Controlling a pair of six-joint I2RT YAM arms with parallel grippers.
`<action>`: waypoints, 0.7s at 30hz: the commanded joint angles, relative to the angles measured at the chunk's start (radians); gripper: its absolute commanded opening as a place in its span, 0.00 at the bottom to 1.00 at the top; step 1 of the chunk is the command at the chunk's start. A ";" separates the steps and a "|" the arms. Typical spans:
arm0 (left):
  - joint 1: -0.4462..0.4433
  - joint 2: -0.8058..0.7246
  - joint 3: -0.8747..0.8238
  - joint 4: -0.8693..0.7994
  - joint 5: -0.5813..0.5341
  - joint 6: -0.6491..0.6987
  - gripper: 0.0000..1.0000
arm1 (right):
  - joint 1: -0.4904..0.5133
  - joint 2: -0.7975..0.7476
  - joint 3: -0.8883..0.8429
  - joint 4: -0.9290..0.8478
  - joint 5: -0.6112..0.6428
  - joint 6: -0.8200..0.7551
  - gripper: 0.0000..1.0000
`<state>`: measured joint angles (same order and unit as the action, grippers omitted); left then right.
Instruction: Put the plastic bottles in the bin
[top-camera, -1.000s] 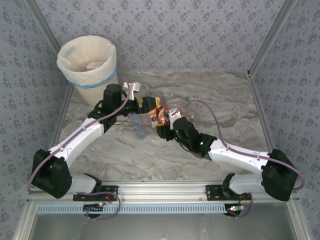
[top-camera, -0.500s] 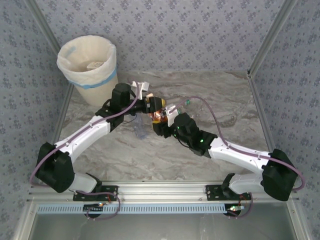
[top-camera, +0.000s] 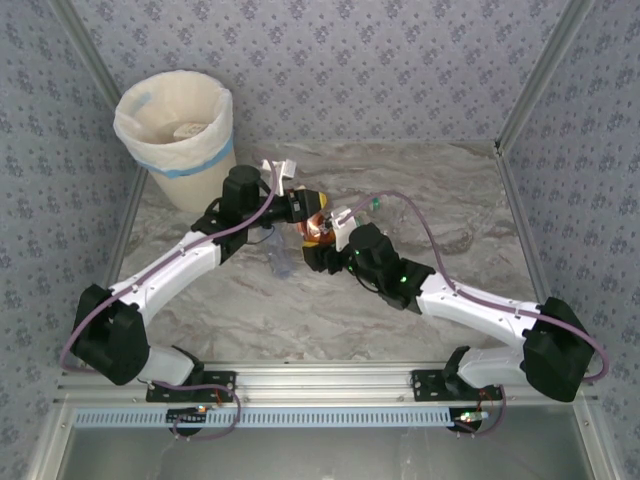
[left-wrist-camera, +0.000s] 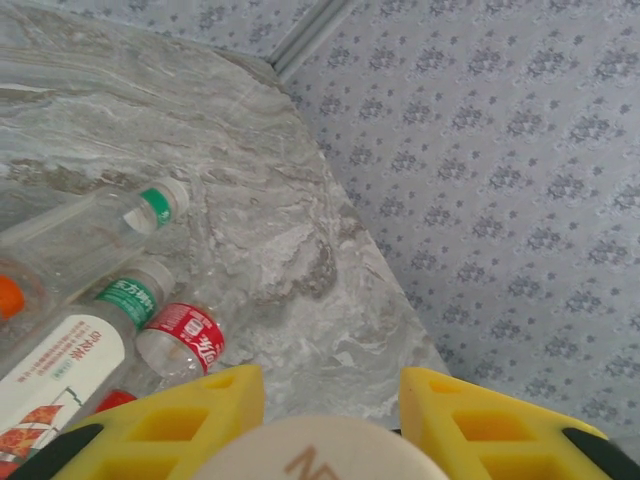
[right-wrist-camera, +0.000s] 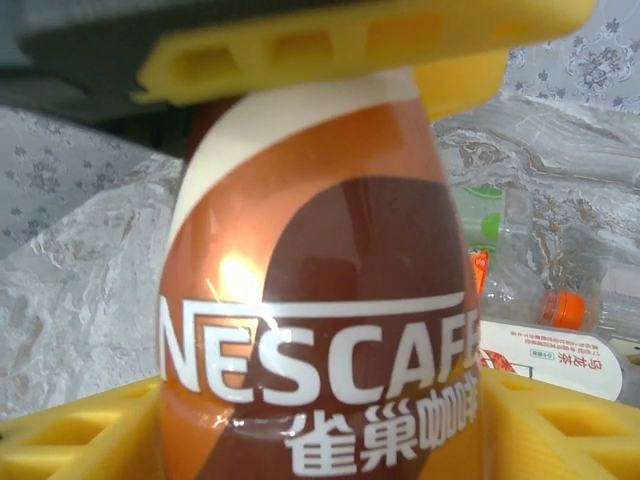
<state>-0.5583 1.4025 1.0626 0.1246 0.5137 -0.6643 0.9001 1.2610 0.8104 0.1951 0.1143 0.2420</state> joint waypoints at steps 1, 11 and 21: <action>0.000 -0.005 0.041 -0.033 -0.053 0.042 0.26 | -0.018 -0.027 0.058 -0.064 -0.036 -0.038 0.79; 0.037 -0.032 0.072 -0.141 -0.166 0.082 0.00 | -0.102 -0.176 0.049 -0.230 0.012 -0.097 1.00; 0.133 -0.091 0.267 -0.361 -0.372 0.260 0.00 | -0.274 -0.256 -0.040 -0.358 0.328 0.313 1.00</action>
<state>-0.4454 1.3746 1.2369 -0.1703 0.2394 -0.4984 0.6613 1.0512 0.8120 -0.1150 0.3607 0.3981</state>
